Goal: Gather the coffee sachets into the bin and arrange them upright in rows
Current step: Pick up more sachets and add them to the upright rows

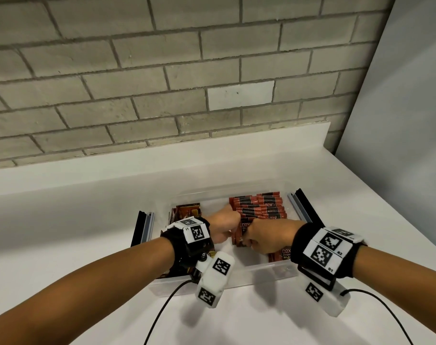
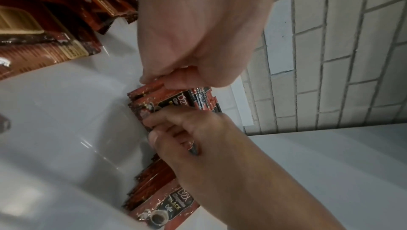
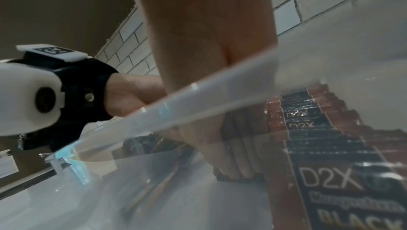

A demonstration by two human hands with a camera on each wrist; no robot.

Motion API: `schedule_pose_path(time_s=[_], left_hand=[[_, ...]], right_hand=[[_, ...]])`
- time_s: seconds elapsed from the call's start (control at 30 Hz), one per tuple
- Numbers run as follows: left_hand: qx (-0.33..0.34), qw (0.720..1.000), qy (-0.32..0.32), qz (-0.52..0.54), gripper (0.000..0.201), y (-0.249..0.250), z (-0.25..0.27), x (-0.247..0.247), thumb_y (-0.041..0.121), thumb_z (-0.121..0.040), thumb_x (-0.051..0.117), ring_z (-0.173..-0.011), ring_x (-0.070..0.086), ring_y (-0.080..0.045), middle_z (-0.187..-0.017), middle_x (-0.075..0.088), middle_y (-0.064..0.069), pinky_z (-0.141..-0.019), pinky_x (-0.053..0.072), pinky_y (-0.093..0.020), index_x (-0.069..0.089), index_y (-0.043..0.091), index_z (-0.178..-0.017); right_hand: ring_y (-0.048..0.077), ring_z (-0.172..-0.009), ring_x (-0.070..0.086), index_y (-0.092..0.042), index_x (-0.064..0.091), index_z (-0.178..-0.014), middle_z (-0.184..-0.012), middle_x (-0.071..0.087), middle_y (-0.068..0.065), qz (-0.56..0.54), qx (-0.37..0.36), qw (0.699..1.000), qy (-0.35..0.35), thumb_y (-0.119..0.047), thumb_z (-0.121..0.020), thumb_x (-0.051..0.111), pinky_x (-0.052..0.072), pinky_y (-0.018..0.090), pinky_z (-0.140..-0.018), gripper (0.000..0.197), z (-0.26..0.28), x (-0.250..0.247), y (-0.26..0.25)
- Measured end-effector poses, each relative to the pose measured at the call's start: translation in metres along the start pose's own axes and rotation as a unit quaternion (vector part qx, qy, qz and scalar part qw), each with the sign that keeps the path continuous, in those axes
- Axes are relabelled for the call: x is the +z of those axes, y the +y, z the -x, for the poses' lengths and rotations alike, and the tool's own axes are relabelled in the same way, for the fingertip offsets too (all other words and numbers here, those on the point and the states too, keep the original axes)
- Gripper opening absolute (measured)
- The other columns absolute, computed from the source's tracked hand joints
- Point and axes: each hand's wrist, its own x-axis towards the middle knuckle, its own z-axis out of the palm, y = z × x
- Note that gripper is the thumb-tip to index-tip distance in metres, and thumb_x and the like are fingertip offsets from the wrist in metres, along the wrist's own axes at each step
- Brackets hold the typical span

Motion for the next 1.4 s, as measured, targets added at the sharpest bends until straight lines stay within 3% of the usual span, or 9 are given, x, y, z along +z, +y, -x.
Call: schedule_pose_path(time_s=[0.13,0.27,0.33,0.53,0.67,0.93,1.1,1.27,1.4], left_hand=[[-0.006,1.000,-0.002,0.010,0.040,-0.004,-0.005,-0.002,-0.008,-0.090,0.037,-0.064,0.051,-0.014,-0.078,0.061,-0.004,-0.078,0.046,-0.032,0.057,0.025,-0.102],[-0.014,1.000,-0.005,0.014,0.053,-0.006,-0.008,-0.001,-0.015,-0.080,0.032,-0.081,0.060,-0.021,-0.103,0.066,-0.016,-0.078,0.055,-0.037,0.054,0.017,-0.117],[-0.018,1.000,-0.007,0.023,0.053,-0.006,-0.008,0.000,-0.017,-0.077,0.026,-0.075,0.058,-0.019,-0.092,0.063,-0.013,-0.066,0.051,-0.029,0.058,0.011,-0.109],[-0.013,0.999,-0.035,0.028,0.061,-0.010,-0.009,0.002,-0.023,-0.068,0.022,-0.093,0.052,-0.032,-0.104,0.054,-0.023,-0.068,0.045,-0.033,0.058,0.001,-0.110],[-0.007,0.999,-0.039,0.028,0.049,-0.011,-0.010,0.003,-0.023,-0.074,0.023,-0.073,0.055,-0.022,-0.083,0.058,-0.016,-0.054,0.048,-0.024,0.059,0.004,-0.093],[0.008,0.998,-0.059,0.034,0.045,-0.006,-0.002,0.009,-0.018,-0.081,0.026,-0.069,0.057,-0.015,-0.083,0.061,-0.007,-0.060,0.047,-0.024,0.060,0.011,-0.087],[0.016,0.998,-0.036,0.039,0.037,-0.007,-0.004,0.010,-0.013,-0.087,0.036,-0.056,0.061,-0.007,-0.080,0.065,-0.003,-0.055,0.049,-0.023,0.054,0.012,-0.109],[0.026,0.998,-0.028,0.039,0.053,-0.003,0.001,0.011,-0.011,-0.088,0.037,-0.063,0.055,-0.011,-0.091,0.058,-0.007,-0.055,0.049,-0.027,0.034,0.020,-0.131],[0.042,0.999,-0.027,0.016,0.047,-0.002,0.003,0.010,-0.018,-0.083,0.025,-0.035,0.048,-0.002,-0.064,0.050,-0.003,-0.038,0.042,-0.015,0.050,0.020,-0.095]], right_hand=[[0.026,-0.092,0.060,-0.010,0.064,-0.111,-0.109,0.062,0.007,-0.004,-0.011,1.000,0.008,-0.010,-0.096,0.043,0.042,0.028,-0.072,0.026,0.001,0.000,0.002],[0.022,-0.080,0.056,-0.008,0.065,-0.110,-0.106,0.064,0.009,0.003,-0.007,1.000,0.012,-0.012,-0.098,0.042,0.039,0.026,-0.067,0.027,0.001,0.002,0.001],[0.022,-0.079,0.056,-0.008,0.065,-0.109,-0.105,0.064,0.010,0.017,-0.009,1.000,0.014,-0.011,-0.098,0.042,0.041,0.027,-0.067,0.026,0.002,0.003,0.000],[0.027,-0.095,0.061,-0.013,0.067,-0.111,-0.111,0.063,0.007,-0.010,-0.029,0.999,0.020,-0.013,-0.095,0.044,0.052,0.037,-0.086,0.028,0.010,0.000,0.004],[0.027,-0.093,0.062,-0.015,0.068,-0.108,-0.107,0.066,0.007,-0.022,-0.062,0.997,0.027,-0.012,-0.092,0.045,0.052,0.040,-0.085,0.028,0.017,0.002,0.010],[0.023,-0.078,0.059,-0.006,0.068,-0.101,-0.091,0.067,0.008,-0.017,-0.111,0.993,-0.021,-0.027,-0.099,0.045,0.047,0.032,-0.073,0.032,0.032,0.004,0.012],[0.019,-0.070,0.048,-0.004,0.068,-0.098,-0.065,0.046,-0.004,0.004,-0.087,0.996,-0.029,-0.039,-0.101,0.040,0.035,0.026,-0.063,0.045,0.037,-0.003,0.008],[0.008,-0.055,0.039,-0.012,0.053,-0.078,-0.061,0.042,-0.007,-0.004,-0.075,0.997,-0.029,-0.040,-0.102,0.039,0.028,0.019,-0.052,0.040,0.042,-0.008,0.006],[0.004,-0.052,0.040,-0.020,0.044,-0.061,-0.059,0.044,-0.008,-0.054,-0.092,0.994,-0.004,-0.038,-0.101,0.042,0.030,0.017,-0.052,0.045,0.042,-0.010,0.009]])
